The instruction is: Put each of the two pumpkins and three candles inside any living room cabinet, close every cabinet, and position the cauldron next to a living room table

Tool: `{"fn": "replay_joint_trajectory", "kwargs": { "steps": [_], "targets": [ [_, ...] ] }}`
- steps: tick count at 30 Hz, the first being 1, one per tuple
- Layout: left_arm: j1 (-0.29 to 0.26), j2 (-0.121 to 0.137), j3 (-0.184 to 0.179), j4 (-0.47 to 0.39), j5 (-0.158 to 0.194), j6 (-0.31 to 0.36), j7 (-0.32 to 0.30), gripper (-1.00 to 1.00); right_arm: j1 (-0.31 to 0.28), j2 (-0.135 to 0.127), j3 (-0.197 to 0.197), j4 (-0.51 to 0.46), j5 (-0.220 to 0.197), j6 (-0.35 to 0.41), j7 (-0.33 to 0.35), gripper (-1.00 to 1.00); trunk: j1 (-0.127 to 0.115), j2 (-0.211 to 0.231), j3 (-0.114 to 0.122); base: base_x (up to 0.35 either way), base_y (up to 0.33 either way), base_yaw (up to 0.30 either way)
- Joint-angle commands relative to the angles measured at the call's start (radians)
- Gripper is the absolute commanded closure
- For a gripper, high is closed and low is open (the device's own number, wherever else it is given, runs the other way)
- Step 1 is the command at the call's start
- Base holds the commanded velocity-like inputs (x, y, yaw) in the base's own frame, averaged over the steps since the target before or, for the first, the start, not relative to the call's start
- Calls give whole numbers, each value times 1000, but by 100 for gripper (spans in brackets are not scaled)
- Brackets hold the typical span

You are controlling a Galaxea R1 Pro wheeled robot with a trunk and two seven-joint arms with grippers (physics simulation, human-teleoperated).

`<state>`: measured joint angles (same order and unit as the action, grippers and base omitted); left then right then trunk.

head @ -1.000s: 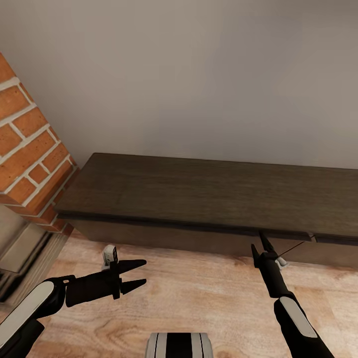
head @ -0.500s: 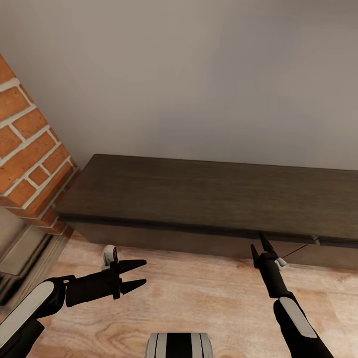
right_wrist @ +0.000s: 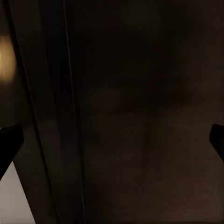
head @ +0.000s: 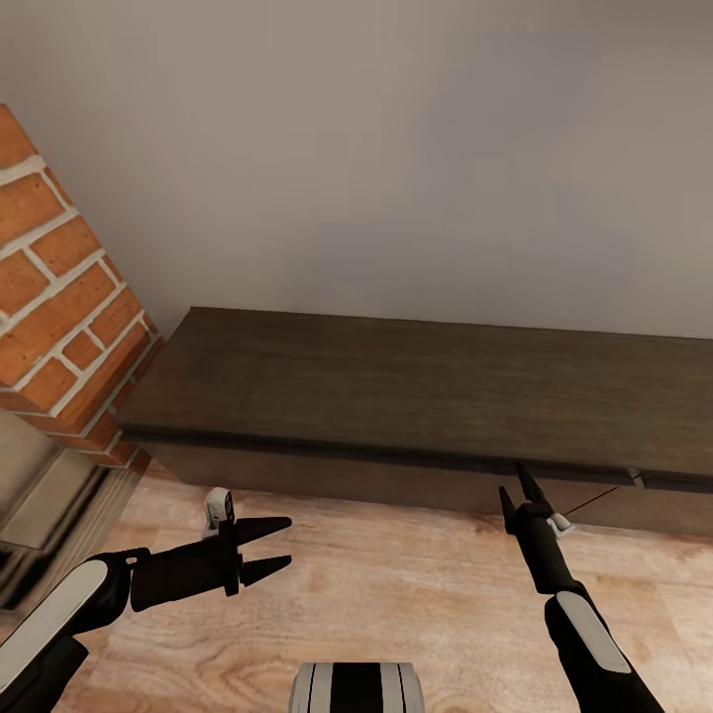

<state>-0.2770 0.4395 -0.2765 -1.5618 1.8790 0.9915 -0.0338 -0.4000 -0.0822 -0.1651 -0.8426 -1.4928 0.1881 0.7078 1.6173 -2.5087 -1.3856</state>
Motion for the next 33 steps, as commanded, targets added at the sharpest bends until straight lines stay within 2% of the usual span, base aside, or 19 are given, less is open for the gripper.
{"fn": "replay_joint_trajectory", "kwargs": {
  "steps": [1, 6, 9, 19, 22, 33],
  "targets": [
    [-1, 1, -1, 0, -1, 1, -4, -100, 0, 0, -1, 0, -10, 10, 2, -100, 0, 0, -1, 0, 0, 0],
    [-1, 1, -1, 0, -1, 1, -4, -100, 0, 0, -1, 0, -10, 10, 2, -100, 0, 0, -1, 0, 0, 0],
    [-1, 1, -1, 0, -1, 1, -5, -100, 0, 0, -1, 0, -10, 10, 2, -100, -2, 0, 11, 0, 0, 0],
    [-1, 1, -1, 0, -1, 1, -5, -100, 0, -1, -1, 0, -10, 10, 2, -100, -2, 0, 11, 0, 0, 0],
    [-1, 1, -1, 0, -1, 1, -5, -100, 0, -1, -1, 0, -10, 10, 2, -100, -3, 1, 23, 0, 0, 0],
    [-1, 1, -1, 0, -1, 1, -3, -100, 0, 0, 0, 0, -10, 10, 2, -100, -3, 1, 23, 0, 0, 0]
  ]
}}
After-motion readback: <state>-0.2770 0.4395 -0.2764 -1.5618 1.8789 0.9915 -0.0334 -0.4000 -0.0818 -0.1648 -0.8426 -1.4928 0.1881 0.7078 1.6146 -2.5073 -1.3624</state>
